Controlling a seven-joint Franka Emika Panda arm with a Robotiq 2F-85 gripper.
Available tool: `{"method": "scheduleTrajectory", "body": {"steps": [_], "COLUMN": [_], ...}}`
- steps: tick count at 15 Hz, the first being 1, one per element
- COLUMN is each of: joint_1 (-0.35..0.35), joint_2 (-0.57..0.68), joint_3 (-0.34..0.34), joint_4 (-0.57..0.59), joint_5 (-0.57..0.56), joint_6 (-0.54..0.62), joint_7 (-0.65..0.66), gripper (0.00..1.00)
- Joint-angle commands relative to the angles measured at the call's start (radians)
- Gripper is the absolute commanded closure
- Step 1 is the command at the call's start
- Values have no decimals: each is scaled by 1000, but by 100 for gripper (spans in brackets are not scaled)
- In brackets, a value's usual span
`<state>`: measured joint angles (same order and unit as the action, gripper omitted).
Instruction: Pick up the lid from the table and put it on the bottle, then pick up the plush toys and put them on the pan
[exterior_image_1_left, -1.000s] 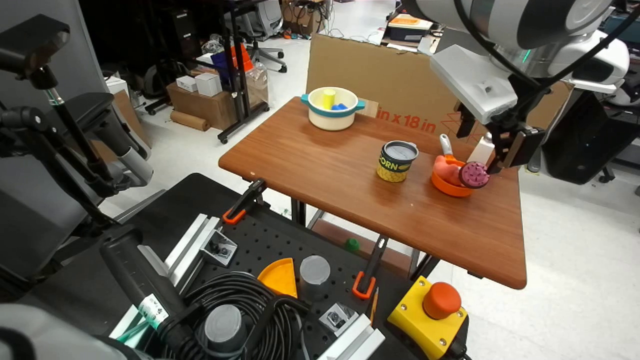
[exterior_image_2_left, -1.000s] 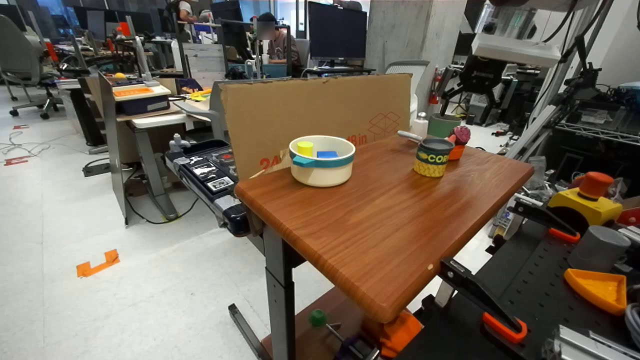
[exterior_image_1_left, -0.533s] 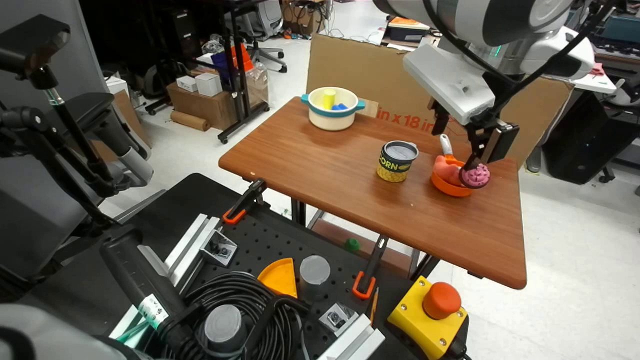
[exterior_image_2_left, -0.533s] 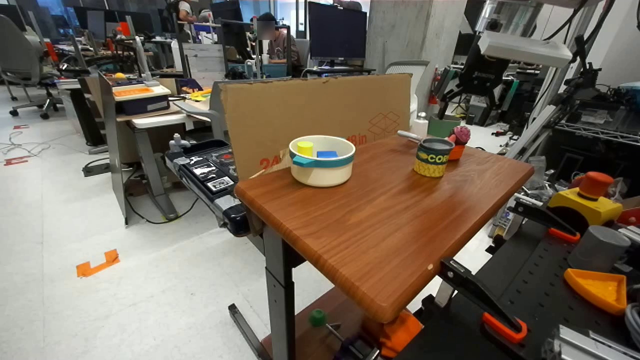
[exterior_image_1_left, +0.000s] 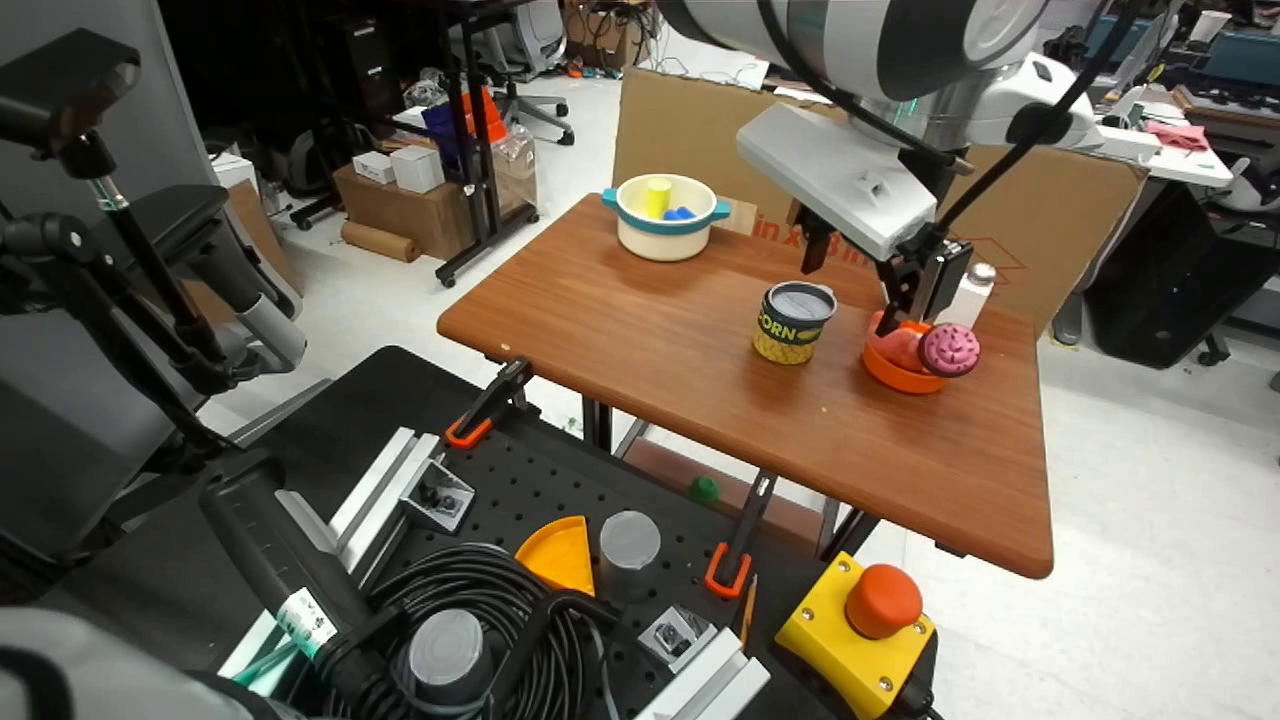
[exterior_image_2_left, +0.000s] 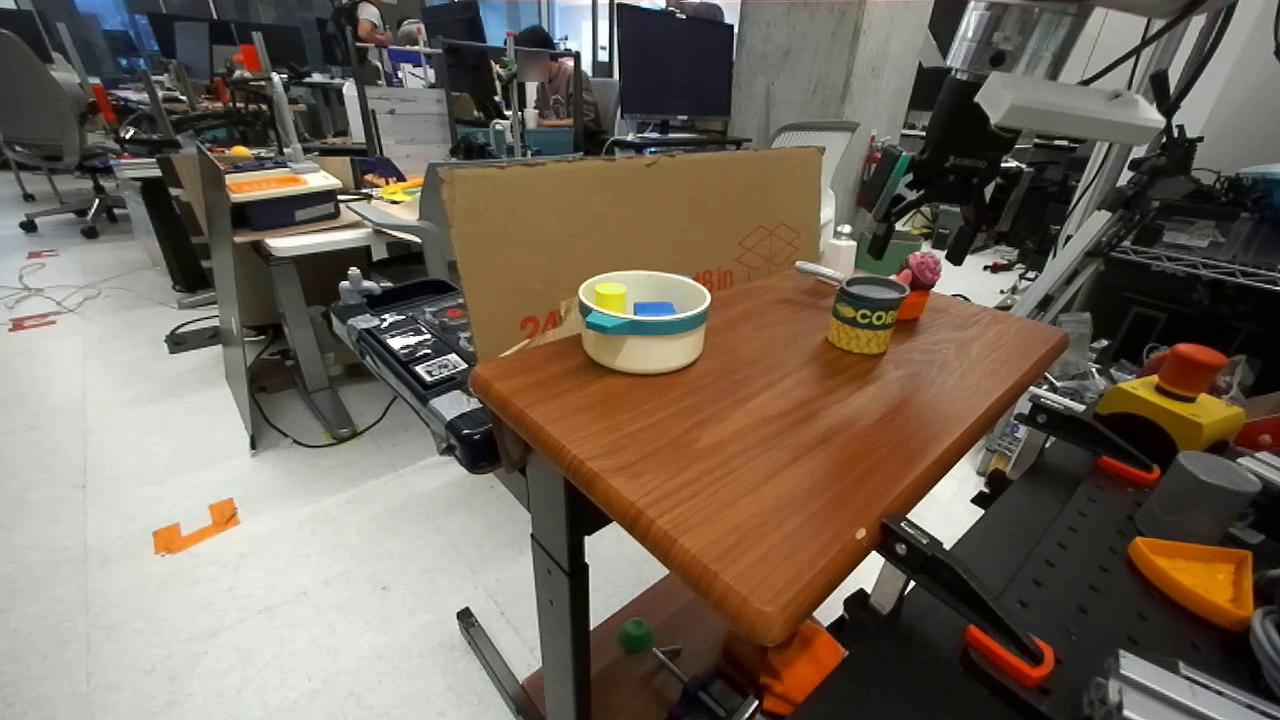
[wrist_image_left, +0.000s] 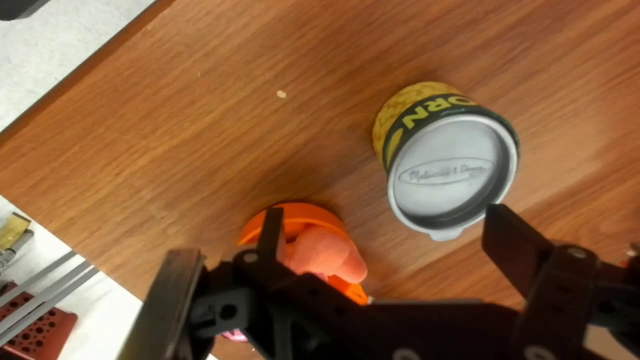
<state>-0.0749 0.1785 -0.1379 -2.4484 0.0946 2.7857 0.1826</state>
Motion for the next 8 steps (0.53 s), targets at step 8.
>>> {"method": "scheduleTrajectory", "body": {"steps": [8], "joint_1": [-3], "joint_2": [-40], "joint_3": [29], "joint_4": [-51], "joint_5": [-16], "joint_6": [19], "joint_7": [-71], "gripper": [0]}}
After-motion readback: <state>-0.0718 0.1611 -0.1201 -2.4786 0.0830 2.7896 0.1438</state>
